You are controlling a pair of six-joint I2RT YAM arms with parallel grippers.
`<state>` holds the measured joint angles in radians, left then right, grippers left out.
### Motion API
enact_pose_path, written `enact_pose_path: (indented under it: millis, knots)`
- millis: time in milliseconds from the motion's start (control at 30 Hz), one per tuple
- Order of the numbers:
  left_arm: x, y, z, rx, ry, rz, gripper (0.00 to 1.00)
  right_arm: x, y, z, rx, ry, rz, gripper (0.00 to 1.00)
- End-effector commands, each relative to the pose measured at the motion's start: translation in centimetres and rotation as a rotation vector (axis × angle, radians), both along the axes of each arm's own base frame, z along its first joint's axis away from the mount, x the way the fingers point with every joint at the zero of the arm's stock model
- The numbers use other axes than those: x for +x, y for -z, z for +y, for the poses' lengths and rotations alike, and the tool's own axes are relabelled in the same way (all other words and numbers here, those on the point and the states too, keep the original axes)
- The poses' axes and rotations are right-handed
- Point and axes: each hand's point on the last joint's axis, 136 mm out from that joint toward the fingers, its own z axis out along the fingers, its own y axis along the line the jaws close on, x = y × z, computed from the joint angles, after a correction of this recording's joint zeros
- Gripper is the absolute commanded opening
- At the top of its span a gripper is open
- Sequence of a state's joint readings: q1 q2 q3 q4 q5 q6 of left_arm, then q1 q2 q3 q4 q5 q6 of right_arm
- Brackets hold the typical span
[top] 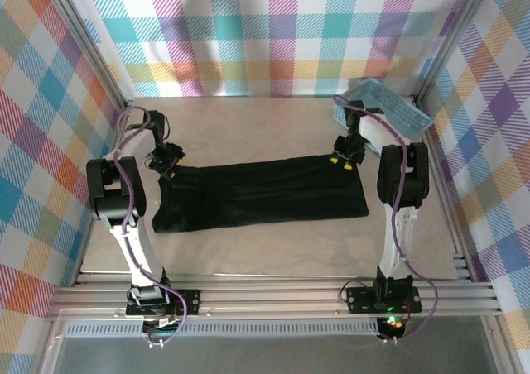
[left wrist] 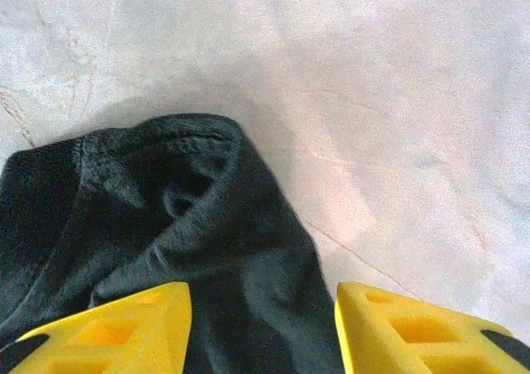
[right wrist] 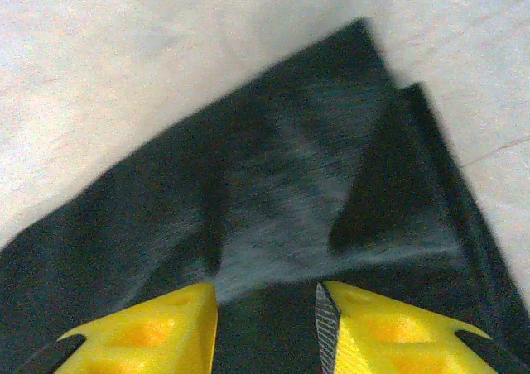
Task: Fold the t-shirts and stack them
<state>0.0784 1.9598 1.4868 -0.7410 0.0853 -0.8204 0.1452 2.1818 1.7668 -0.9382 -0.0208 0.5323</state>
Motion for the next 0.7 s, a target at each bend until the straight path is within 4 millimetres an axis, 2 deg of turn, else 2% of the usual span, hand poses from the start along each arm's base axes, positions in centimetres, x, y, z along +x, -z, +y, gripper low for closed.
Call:
enact_pose_path:
  millis: [0, 67, 167, 300, 433, 533, 667]
  knots:
    - [-0.6, -5.8, -1.4, 0.094, 0.123, -0.149, 0.51, -0.5, -5.3, 3.2, -0.004, -0.132, -0.136, 0.44]
    - [-1.5, -5.8, -3.6, 0.088, 0.242, -0.178, 0.52, -1.5, -6.8, 5.4, 0.048, -0.178, -0.183, 0.47]
    - [-2.6, -4.1, -7.4, 0.008, 0.428, -0.180, 0.51, -3.0, -8.1, 8.2, 0.147, -0.233, -0.210, 0.48]
    - [-4.0, -2.6, -11.5, -0.073, 0.640, -0.161, 0.52, -5.0, -9.0, 9.9, 0.215, -0.263, -0.206, 0.47]
    - [-5.6, -1.3, -12.9, -0.052, 0.772, -0.113, 0.48, -6.1, -9.5, 10.2, 0.230, -0.276, -0.204, 0.46]
    - [-7.4, 0.0, -12.7, -0.033, 0.792, -0.020, 0.43, -6.6, -9.8, 10.1, 0.232, -0.277, -0.201, 0.45]
    - [-9.6, 0.3, -13.3, -0.052, 0.785, 0.008, 0.39, -6.7, -10.4, 10.1, 0.238, -0.276, -0.216, 0.45]
